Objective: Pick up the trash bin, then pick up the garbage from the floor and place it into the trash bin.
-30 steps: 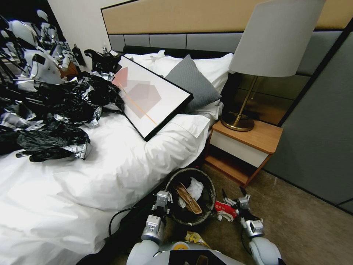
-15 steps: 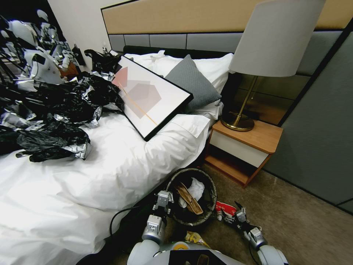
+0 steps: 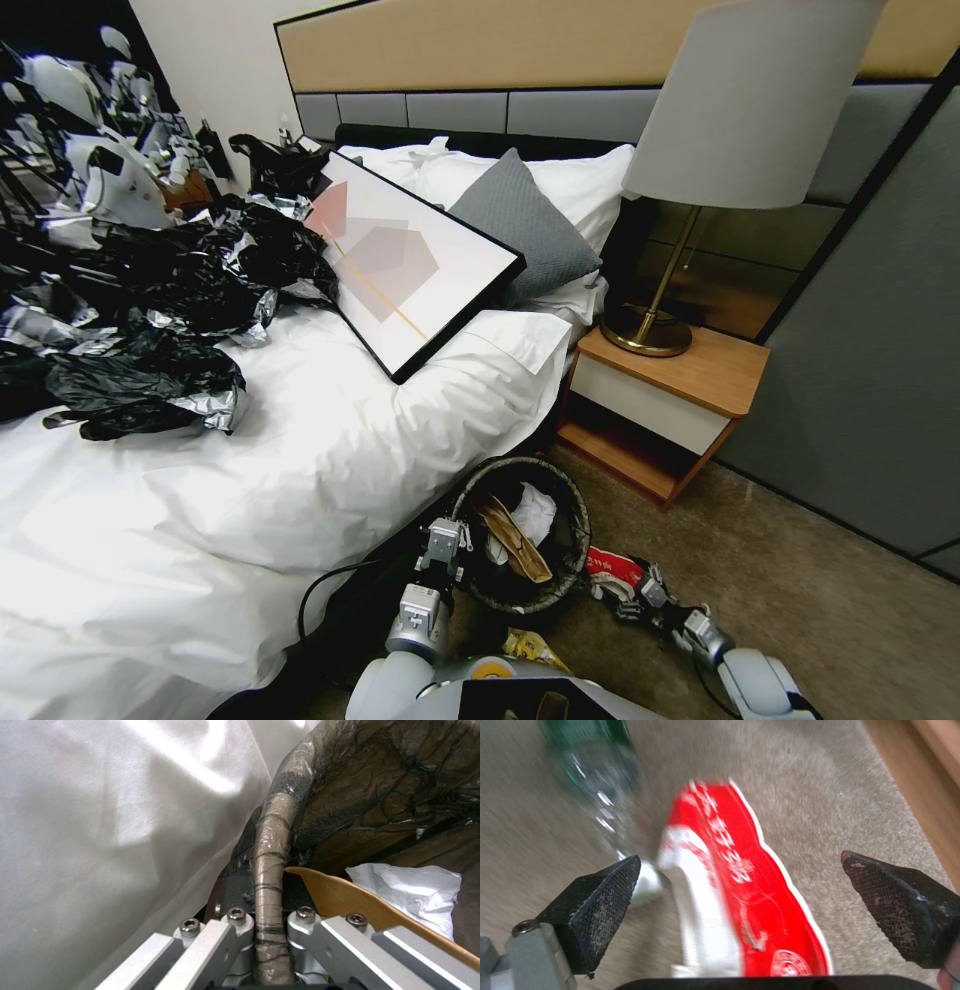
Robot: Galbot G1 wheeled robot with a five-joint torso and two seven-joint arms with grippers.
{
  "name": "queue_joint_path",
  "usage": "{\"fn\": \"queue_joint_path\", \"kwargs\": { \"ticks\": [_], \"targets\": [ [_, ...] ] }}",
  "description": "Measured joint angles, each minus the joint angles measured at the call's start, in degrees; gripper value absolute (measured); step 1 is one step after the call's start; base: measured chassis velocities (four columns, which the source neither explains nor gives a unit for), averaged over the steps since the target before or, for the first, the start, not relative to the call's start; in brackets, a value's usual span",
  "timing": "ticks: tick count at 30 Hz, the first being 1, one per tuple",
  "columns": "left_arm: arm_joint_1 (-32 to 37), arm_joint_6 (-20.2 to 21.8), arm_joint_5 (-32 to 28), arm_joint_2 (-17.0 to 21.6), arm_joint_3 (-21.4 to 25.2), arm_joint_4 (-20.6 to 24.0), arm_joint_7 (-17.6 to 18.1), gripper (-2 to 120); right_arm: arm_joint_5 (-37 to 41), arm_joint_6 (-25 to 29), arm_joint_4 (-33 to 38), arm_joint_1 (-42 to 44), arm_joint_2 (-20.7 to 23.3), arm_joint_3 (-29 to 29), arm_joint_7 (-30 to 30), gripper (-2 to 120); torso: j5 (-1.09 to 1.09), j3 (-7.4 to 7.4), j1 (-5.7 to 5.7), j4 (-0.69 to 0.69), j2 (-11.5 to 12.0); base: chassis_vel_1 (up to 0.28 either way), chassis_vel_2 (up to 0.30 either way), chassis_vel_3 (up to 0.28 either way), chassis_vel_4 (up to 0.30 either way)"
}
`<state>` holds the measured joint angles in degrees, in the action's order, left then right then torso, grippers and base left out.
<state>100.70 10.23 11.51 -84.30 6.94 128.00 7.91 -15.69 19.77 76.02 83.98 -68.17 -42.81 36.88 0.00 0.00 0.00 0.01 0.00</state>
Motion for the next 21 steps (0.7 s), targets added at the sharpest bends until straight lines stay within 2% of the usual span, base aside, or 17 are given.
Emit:
{"fn": "queue_joint_path", "kwargs": {
  "ticks": [14,16,18,21],
  "targets": [
    [0.02,0.00,0.09,-0.05,0.00,0.03,0.01,0,-2.59,-1.12,-5.07,-2.93,-0.23,1.02,-0.50,97,0.00,0.00,0.00,-0.01,0.00,0.000,0.000,0.000,0.000],
    [-0.02,-0.02,0.10,-0.04,0.00,0.02,0.06,0,-2.90,-1.07,-6.55,-3.13,-0.73,1.15,-0.52,87,0.00,0.00,0.00,-0.01,0.00,0.000,0.000,0.000,0.000],
    [-0.02,-0.02,0.09,-0.04,0.00,0.02,0.07,0,-2.90,-1.04,-6.78,-3.14,-0.79,1.15,-0.52,84,0.00,0.00,0.00,-0.01,0.00,0.000,0.000,0.000,0.000],
    [-0.01,-0.04,0.09,-0.04,0.00,0.02,0.09,0,-2.73,-0.85,-7.62,-3.35,-1.09,1.15,-0.53,69,0.01,0.00,0.00,-0.01,0.00,0.000,0.000,0.000,0.000]
  ]
}}
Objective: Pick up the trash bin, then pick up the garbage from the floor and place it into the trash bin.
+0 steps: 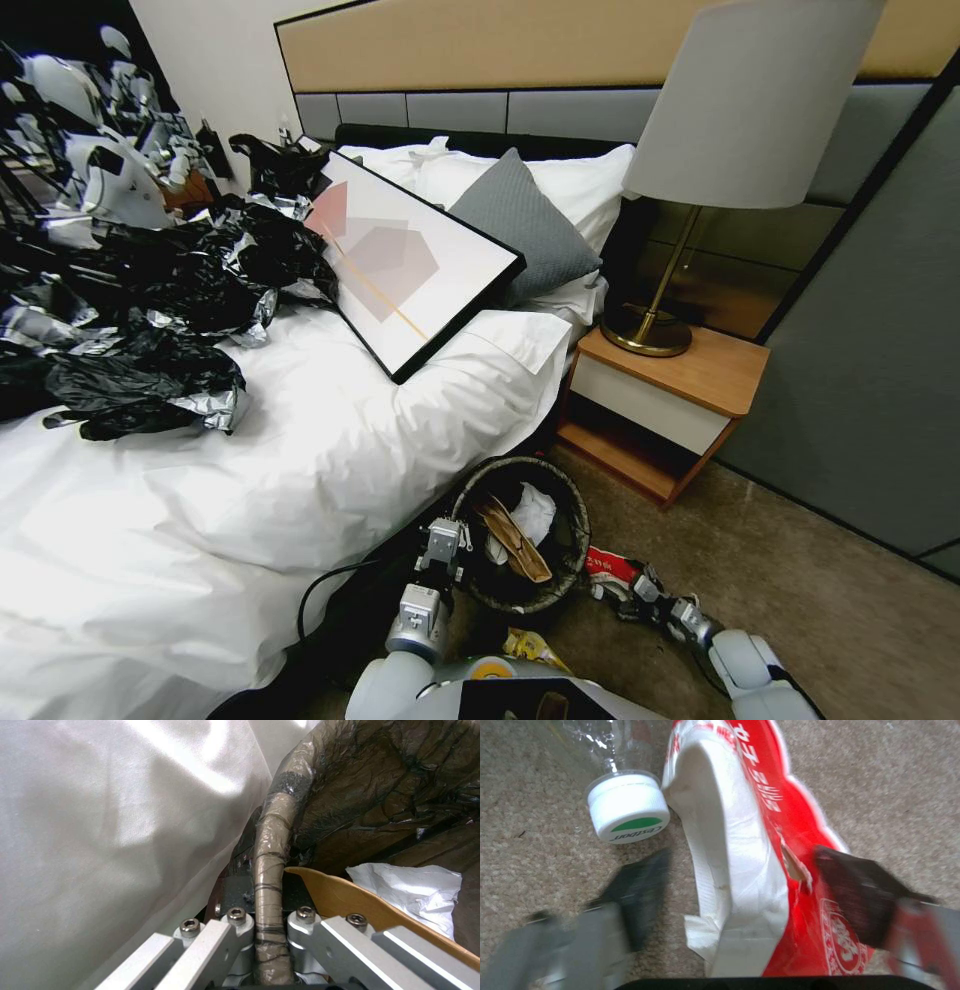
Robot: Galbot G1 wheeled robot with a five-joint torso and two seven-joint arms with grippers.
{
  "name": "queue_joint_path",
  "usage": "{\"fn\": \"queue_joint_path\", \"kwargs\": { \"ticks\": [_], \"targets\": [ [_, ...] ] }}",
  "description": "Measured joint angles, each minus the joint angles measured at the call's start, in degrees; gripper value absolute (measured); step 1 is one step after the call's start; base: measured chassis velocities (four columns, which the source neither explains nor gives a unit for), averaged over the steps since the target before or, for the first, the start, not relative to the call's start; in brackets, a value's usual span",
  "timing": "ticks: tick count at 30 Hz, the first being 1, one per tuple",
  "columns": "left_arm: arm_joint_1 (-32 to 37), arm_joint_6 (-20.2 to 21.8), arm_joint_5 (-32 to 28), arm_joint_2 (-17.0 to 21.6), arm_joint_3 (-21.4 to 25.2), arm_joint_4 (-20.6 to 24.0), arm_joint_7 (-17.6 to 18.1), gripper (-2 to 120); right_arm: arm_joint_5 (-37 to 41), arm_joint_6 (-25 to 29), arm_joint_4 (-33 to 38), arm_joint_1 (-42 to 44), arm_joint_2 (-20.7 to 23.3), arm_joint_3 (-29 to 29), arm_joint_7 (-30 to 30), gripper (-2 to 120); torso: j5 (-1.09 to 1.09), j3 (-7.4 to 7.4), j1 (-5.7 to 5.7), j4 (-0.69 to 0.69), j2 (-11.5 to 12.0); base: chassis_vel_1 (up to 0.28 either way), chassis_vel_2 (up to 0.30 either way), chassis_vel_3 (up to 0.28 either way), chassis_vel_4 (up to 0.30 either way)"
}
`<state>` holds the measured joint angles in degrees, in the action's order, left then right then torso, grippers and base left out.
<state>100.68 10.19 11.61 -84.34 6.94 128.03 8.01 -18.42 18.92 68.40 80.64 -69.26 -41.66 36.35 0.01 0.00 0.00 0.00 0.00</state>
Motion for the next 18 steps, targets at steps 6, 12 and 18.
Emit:
{"fn": "queue_joint_path", "kwargs": {
  "ticks": [6,12,18],
  "targets": [
    [0.03,-0.01,0.04,-0.01,0.00,0.02,0.02,0,0.48,0.10,-0.28,-0.16,-0.21,-0.03,-0.03,47,0.01,0.00,0.00,0.00,0.00,0.000,0.000,0.000,0.000],
    [0.08,-0.02,0.15,-0.04,0.00,0.04,0.03,0,0.90,0.21,0.04,0.02,-0.15,-0.06,-0.02,24,0.00,0.00,0.00,0.00,0.00,0.000,0.000,0.000,0.000],
    [0.09,-0.03,0.18,-0.04,0.00,0.07,0.04,0,1.14,0.29,0.27,0.15,-0.27,-0.13,-0.02,7,-0.01,0.00,0.00,0.01,0.00,0.000,0.000,0.000,0.000]
  ]
}}
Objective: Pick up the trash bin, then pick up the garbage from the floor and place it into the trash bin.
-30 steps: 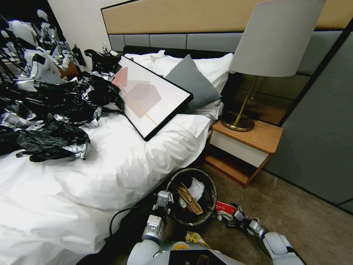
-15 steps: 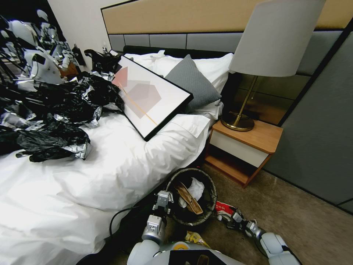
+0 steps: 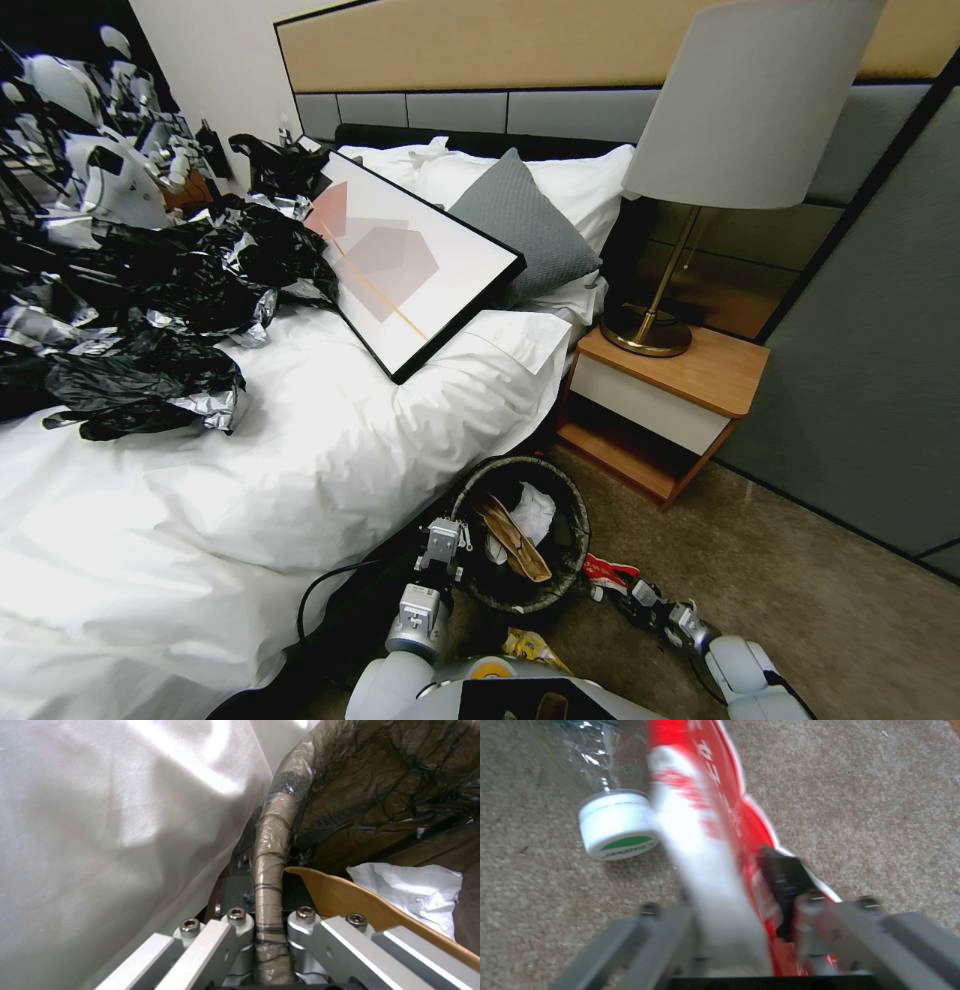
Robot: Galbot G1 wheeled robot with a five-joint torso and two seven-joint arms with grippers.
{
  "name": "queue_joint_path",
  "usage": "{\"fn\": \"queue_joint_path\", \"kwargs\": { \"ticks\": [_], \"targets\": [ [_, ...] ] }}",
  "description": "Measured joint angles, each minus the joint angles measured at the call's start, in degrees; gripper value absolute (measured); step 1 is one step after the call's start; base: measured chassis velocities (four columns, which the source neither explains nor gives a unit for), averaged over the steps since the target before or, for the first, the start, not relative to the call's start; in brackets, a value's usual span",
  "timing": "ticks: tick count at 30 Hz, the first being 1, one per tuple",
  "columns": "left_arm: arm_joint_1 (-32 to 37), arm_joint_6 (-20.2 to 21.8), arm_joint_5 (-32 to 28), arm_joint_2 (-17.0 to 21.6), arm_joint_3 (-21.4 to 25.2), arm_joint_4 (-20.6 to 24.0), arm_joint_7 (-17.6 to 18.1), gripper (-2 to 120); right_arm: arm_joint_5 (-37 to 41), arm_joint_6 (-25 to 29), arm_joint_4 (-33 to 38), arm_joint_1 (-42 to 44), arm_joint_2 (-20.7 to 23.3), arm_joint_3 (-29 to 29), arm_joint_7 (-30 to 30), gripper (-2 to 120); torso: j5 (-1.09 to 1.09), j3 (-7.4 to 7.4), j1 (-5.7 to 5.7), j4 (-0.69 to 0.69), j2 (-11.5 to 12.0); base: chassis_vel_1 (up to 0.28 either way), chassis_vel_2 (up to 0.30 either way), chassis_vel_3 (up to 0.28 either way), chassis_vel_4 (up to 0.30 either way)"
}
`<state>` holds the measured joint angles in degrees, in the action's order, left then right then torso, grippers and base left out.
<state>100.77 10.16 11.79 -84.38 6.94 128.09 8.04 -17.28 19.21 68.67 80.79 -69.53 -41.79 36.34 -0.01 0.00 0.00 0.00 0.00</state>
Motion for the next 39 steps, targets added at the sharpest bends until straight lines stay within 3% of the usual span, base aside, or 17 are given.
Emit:
{"fn": "queue_joint_path", "kwargs": {
  "ticks": [2,15,23,32,35,36,39],
  "targets": [
    [0.00,0.00,0.01,0.00,0.00,0.00,0.00,0,0.17,0.11,0.08,0.00,-0.01,-0.08,-0.03,0,0.01,0.00,0.00,0.01,0.00,0.000,0.000,0.000,0.000],
    [0.04,0.00,0.16,0.00,0.00,0.03,-0.02,0,2.36,0.56,0.52,0.64,-0.19,-0.31,-1.06,0,0.00,0.00,0.00,-0.01,0.00,0.000,0.000,0.000,0.000],
    [0.09,0.00,0.22,0.02,0.00,0.09,-0.06,0,10.96,0.27,4.56,1.93,-1.08,-2.38,-6.72,0,0.01,0.00,0.00,-0.01,0.00,0.000,0.000,0.000,0.000],
    [0.03,0.00,0.22,0.05,0.00,0.07,-0.09,0,25.94,1.22,14.90,3.64,-2.16,-5.53,-11.48,0,0.01,0.00,0.00,-0.01,0.00,0.000,0.000,0.000,0.000],
    [0.07,0.00,0.21,0.05,-0.01,0.04,-0.09,0,35.94,2.87,23.88,4.71,-2.74,-5.81,-12.58,0,0.01,0.00,0.00,0.01,0.00,0.000,0.000,0.000,0.000],
    [0.07,0.00,0.21,0.05,-0.01,0.04,-0.09,0,35.94,2.87,23.88,4.71,-2.74,-5.81,-12.58,0,0.01,0.00,0.00,0.01,0.00,0.000,0.000,0.000,0.000],
    [0.09,0.00,0.21,0.05,-0.01,-0.03,-0.09,0,40.56,2.43,33.65,6.01,-3.54,-6.26,-12.39,0,0.03,0.00,0.00,0.01,0.00,0.000,0.000,0.000,0.000]
  ]
}}
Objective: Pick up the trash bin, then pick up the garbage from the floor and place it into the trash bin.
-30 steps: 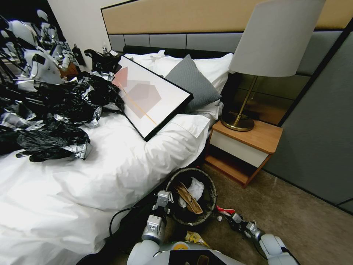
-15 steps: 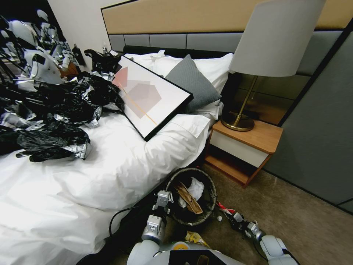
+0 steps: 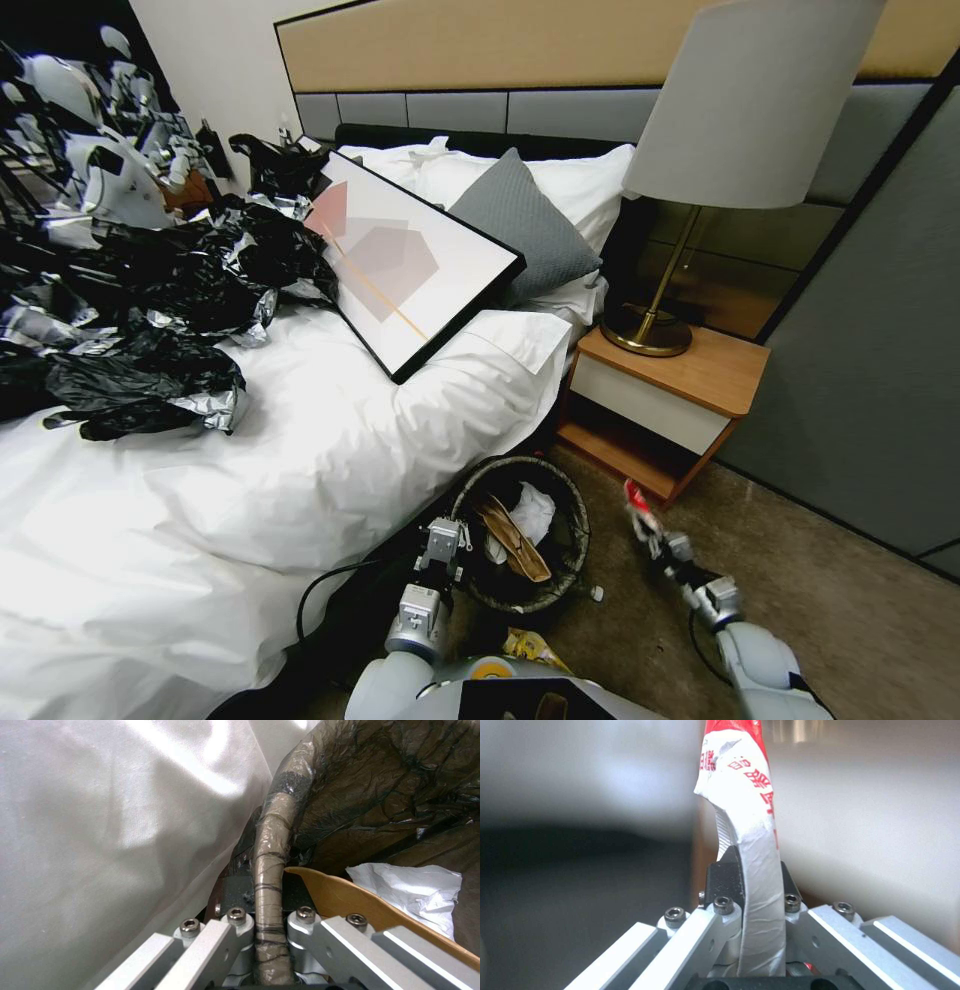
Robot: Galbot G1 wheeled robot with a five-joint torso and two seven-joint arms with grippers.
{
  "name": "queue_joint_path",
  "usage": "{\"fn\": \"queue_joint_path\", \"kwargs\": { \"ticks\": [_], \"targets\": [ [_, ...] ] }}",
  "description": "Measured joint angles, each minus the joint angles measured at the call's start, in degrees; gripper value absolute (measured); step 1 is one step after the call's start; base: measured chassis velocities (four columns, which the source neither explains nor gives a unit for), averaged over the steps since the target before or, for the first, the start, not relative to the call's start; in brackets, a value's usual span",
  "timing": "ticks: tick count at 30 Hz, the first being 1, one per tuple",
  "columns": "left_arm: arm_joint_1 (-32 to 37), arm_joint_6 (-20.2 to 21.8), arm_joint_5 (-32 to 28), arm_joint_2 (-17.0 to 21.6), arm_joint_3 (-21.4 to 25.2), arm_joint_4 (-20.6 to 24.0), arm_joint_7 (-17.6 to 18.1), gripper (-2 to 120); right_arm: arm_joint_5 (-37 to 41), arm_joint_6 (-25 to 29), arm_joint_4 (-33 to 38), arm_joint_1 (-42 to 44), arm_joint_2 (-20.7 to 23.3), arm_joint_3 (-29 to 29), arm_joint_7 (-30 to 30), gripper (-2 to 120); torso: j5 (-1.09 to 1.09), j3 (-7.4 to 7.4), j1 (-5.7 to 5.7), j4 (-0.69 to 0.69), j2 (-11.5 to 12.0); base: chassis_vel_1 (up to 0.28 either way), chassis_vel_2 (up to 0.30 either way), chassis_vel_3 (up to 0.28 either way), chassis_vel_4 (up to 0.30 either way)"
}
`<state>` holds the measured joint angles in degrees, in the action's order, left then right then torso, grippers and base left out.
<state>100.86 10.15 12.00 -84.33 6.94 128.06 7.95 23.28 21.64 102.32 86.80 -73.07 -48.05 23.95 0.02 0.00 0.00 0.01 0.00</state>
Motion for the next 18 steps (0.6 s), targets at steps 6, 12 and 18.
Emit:
{"fn": "queue_joint_path", "kwargs": {
  "ticks": [6,12,18],
  "targets": [
    [-0.09,0.03,0.05,0.03,0.00,-0.16,-0.04,0,3.21,-0.13,12.05,2.73,-0.23,1.20,3.29,0,-0.01,0.00,0.00,-0.02,0.00,0.000,0.000,0.000,0.000],
    [-0.27,0.04,0.13,0.05,0.00,-0.46,-0.02,0,3.36,-0.22,22.47,5.45,0.44,5.26,5.58,0,0.00,0.00,0.00,-0.01,0.00,0.000,0.000,0.000,0.000],
    [-0.28,0.07,0.34,0.05,0.00,-0.62,-0.01,0,-3.68,-1.64,26.33,7.05,3.90,13.23,3.73,0,-0.02,0.00,0.00,-0.01,0.00,0.000,0.000,0.000,0.000]
  ]
}}
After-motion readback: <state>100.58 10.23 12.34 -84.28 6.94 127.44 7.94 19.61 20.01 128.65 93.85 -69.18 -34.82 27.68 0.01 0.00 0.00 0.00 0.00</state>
